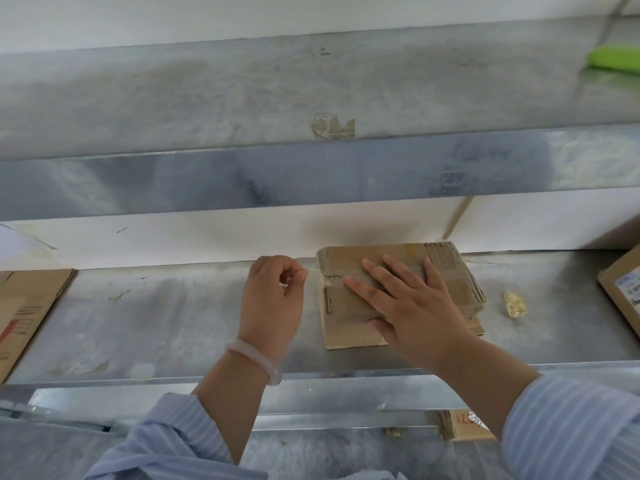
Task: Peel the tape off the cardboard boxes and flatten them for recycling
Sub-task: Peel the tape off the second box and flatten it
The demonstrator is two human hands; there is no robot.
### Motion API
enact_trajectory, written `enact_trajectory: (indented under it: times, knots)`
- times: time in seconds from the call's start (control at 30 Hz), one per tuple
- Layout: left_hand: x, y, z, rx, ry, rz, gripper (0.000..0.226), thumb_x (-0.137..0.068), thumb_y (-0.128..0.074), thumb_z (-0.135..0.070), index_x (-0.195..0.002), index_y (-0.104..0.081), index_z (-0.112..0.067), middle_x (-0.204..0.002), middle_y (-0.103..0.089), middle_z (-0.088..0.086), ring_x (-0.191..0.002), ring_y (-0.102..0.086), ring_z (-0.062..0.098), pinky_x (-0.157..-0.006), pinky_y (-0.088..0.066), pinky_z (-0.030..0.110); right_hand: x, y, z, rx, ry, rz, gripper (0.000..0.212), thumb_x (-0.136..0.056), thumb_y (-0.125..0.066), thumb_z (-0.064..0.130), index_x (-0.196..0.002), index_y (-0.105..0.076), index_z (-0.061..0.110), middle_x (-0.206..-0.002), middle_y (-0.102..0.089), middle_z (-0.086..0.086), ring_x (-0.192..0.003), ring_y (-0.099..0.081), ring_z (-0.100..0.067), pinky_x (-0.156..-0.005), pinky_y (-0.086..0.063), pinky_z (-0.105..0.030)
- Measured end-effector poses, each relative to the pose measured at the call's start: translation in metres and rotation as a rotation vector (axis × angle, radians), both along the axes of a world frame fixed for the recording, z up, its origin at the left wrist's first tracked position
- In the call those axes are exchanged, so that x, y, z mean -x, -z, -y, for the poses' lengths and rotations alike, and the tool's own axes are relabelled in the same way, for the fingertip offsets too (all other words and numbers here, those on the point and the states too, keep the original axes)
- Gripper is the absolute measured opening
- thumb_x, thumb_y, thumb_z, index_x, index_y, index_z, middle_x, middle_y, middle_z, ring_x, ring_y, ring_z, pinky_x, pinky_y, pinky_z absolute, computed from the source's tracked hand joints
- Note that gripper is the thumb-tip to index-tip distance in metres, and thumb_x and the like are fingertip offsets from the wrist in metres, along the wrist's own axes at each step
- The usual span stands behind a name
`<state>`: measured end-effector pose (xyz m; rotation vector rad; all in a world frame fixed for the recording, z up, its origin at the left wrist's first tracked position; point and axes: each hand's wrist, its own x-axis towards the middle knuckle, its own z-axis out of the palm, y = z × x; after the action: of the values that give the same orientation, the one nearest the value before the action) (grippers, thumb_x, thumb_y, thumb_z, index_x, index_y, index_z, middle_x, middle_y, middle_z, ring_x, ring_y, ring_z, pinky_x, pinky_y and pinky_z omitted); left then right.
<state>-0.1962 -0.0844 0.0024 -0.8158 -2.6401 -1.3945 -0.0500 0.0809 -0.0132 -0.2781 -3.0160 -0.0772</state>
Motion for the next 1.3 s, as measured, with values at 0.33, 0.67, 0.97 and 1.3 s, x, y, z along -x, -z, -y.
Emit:
enact_trajectory:
  times: [0.33, 0.67, 0.97, 1.3]
  knots:
    - [-0.007, -0.002, 0.002, 0.010, 0.117, -0.288, 0.010, -0.081, -0.075, -0.014, -0.087, -0.068, -0.018, -0.078, -0.063, -0.011, -0.073, -0.057, 0.005, -0.071, -0.045, 0.015, 0.000, 0.000, 0.001, -0.012, 0.007, -0.022, 0.073, -0.084, -0.057, 0.046, -0.148, -0.023, 0.043, -0.153, -0.038, 0.003, -0.141, -0.036, -0.027, -0.106, -0.028, -0.066]
    - [0.000, 0.008, 0.000, 0.053, 0.262, -0.161, 0.016, -0.083, -0.073, -0.008, -0.089, -0.079, -0.022, -0.085, -0.058, -0.014, -0.075, -0.055, -0.002, -0.071, -0.043, 0.007, 0.001, 0.003, 0.001, -0.008, 0.013, -0.044, 0.074, -0.084, -0.056, 0.048, -0.149, -0.020, 0.044, -0.154, -0.036, 0.004, -0.142, -0.034, -0.026, -0.106, -0.028, -0.066]
    - [0.043, -0.002, -0.014, -0.057, 0.237, 0.343, 0.025, -0.092, -0.061, -0.025, -0.115, -0.060, -0.035, -0.076, -0.065, -0.009, -0.076, -0.069, 0.010, -0.076, -0.059, 0.032, 0.000, -0.005, 0.006, 0.121, 0.051, -0.110, 0.051, -0.092, -0.032, 0.061, -0.141, -0.037, 0.050, -0.147, -0.046, 0.011, -0.139, -0.039, -0.020, -0.109, -0.029, -0.062]
    - [0.055, 0.008, -0.032, -0.008, 0.351, 0.950, 0.025, -0.095, -0.053, -0.027, -0.099, -0.074, -0.015, -0.096, -0.071, 0.002, -0.090, -0.066, 0.015, -0.069, -0.056, 0.028, 0.007, -0.004, -0.003, 0.426, 0.074, -0.430, 0.020, -0.083, -0.063, 0.039, -0.099, -0.075, 0.041, -0.110, -0.066, 0.027, -0.117, -0.055, 0.002, -0.103, -0.043, -0.040]
